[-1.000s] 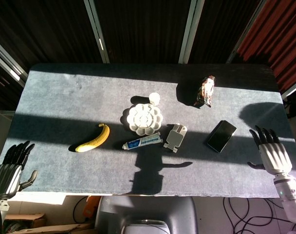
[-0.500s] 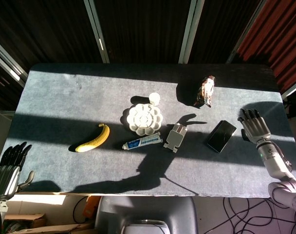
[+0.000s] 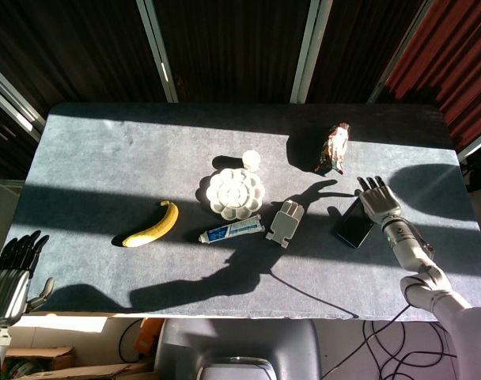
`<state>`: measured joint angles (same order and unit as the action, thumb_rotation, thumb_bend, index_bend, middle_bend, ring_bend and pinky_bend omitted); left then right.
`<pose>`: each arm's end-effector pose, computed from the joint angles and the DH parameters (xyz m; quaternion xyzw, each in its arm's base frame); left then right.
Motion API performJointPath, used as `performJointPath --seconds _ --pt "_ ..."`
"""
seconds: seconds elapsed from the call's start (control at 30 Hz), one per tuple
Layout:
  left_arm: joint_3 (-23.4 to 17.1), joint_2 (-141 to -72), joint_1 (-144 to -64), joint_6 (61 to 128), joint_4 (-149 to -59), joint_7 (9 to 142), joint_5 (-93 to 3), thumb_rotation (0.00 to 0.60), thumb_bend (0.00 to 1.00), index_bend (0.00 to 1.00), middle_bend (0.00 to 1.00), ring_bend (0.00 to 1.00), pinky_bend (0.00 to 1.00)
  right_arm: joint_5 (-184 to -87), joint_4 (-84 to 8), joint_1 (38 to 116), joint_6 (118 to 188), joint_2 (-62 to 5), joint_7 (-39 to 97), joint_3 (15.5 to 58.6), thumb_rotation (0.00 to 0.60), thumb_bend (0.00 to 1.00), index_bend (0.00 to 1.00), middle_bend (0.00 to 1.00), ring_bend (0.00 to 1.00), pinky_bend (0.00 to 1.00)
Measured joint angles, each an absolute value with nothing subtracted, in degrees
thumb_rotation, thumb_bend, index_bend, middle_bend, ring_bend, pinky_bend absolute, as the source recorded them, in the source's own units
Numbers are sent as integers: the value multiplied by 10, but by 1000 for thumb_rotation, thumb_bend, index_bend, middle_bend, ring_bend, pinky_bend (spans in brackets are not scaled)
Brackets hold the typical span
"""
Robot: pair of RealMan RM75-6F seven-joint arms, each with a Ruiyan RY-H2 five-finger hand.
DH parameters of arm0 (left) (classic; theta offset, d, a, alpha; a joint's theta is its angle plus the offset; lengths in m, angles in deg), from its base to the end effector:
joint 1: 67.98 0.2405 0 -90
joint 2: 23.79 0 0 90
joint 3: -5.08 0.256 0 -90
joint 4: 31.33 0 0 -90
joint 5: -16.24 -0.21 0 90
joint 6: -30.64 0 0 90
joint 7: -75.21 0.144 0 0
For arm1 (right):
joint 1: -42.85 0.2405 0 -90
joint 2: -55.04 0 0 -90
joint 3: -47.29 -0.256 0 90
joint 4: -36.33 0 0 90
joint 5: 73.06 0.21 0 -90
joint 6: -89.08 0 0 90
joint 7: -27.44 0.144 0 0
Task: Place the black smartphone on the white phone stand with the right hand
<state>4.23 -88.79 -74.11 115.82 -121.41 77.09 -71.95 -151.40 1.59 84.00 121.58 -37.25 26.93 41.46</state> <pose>-0.3113 0.1810 0.1511 -0.6261 -0.3643 -0.3756 0.5781 -0.3378 -0.4191 0.0517 0.7588 -0.3272 0.1144 0.5514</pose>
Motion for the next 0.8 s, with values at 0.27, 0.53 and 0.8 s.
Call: performJointPath --seconds 0.27,0.53,0.8 --pt "44 -886 -741 1155 -1215 768 -722 600 397 0 0 0 0 -1519 15 822 1225 -365 272 431 600 833 440 131 0 10" --pt "49 -884 -740 1158 -1217 766 -731 600 398 0 0 0 0 -1531 -20 786 1262 -330 282 452 600 833 451 131 0 10" --pt "51 -882 -738 1160 -1217 760 -736 600 399 0 0 0 0 -1546 -97 749 1288 -283 308 480 600 833 403 130 0 10"
